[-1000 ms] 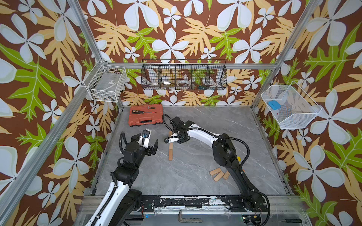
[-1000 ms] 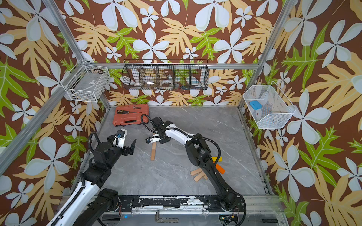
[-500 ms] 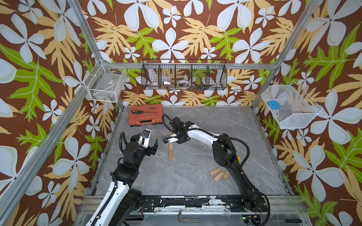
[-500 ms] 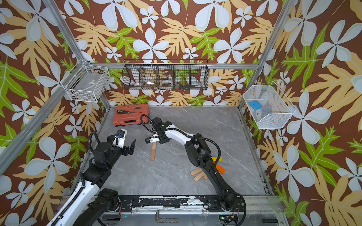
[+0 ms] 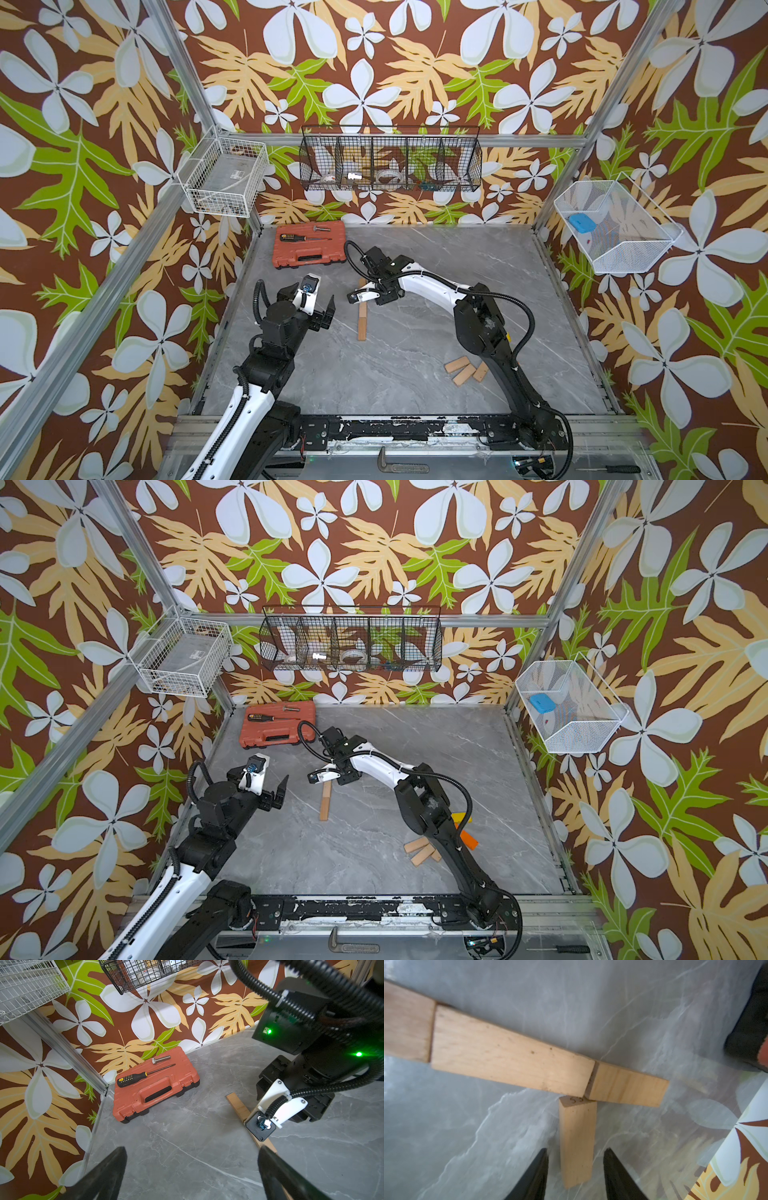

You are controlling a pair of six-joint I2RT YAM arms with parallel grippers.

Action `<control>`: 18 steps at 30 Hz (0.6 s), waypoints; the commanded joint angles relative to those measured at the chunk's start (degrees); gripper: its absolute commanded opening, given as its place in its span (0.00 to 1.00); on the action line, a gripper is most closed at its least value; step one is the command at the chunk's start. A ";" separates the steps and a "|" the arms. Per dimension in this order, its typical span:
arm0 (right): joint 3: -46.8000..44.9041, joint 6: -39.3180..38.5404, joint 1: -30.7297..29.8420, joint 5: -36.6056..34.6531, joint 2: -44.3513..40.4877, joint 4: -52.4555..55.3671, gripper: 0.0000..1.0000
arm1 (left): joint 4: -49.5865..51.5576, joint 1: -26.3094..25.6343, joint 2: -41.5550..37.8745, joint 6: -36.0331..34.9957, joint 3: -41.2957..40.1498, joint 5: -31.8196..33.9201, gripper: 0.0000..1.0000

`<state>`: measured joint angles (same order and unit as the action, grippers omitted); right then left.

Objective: Assemble the letter k with building blocks
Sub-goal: Assemble the building block at the center of the board.

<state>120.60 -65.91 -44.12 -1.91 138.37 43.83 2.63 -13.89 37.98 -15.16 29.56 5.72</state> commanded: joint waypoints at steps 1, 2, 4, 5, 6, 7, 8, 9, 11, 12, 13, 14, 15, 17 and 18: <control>0.09 1.22 -0.04 1.46 -0.99 2.29 0.52 | -0.13 0.10 -0.10 -0.22 0.06 -0.41 1.00; -0.01 1.27 -0.09 1.45 -1.25 2.54 0.52 | -0.08 0.09 -0.10 -0.22 0.08 -0.46 1.00; 0.08 1.63 -0.07 1.43 -2.02 3.05 0.52 | 0.00 0.10 -0.10 -0.29 -0.03 -0.20 0.99; 0.01 1.83 -0.05 1.64 -2.62 3.39 0.53 | -0.04 0.10 -0.10 -0.31 -0.03 -0.02 1.00; -0.17 2.15 -0.06 1.88 -3.63 3.61 0.53 | -0.07 0.09 -0.10 -0.40 -0.07 0.21 0.99; -0.84 2.71 -0.04 2.35 -5.00 3.55 0.53 | -0.08 0.09 -0.16 -0.53 -0.12 0.31 0.99; -2.04 3.62 0.01 3.14 -6.94 2.94 0.53 | -0.22 0.09 -0.18 -0.55 -0.20 0.51 0.99; -3.89 4.65 0.08 4.11 -9.19 1.91 0.52 | -0.34 0.12 -0.27 -0.57 -0.29 0.72 0.99; -9.98 8.48 0.89 7.42 -15.67 -2.40 0.52 | -0.89 0.09 -0.58 -0.03 -0.38 0.75 0.99; -14.40 12.53 1.74 9.54 -19.58 -6.16 0.52 | -1.38 0.09 -0.69 0.60 -0.47 0.77 0.98; -19.45 17.04 2.66 11.78 -24.38 -10.63 0.52 | -2.53 0.10 -0.81 1.83 -0.62 1.00 0.97; -24.20 21.52 3.62 13.54 -28.76 -14.75 0.52 | -3.79 0.09 -0.97 3.52 -0.73 1.10 0.95; -29.51 26.69 4.85 14.77 -33.69 -19.58 0.52 | -5.43 0.09 -1.14 6.33 -0.90 1.39 0.94; -39.17 37.32 6.77 14.29 -43.00 -27.20 0.53 | -7.23 0.02 -1.26 12.31 -0.38 -0.62 0.91; -42.34 41.84 7.67 13.25 -46.63 -28.92 0.53 | -7.35 0.00 -0.83 15.47 0.40 -1.91 0.86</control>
<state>84.99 -42.22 -37.69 8.60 98.59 27.77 -0.14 -13.89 36.93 -8.84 28.86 6.02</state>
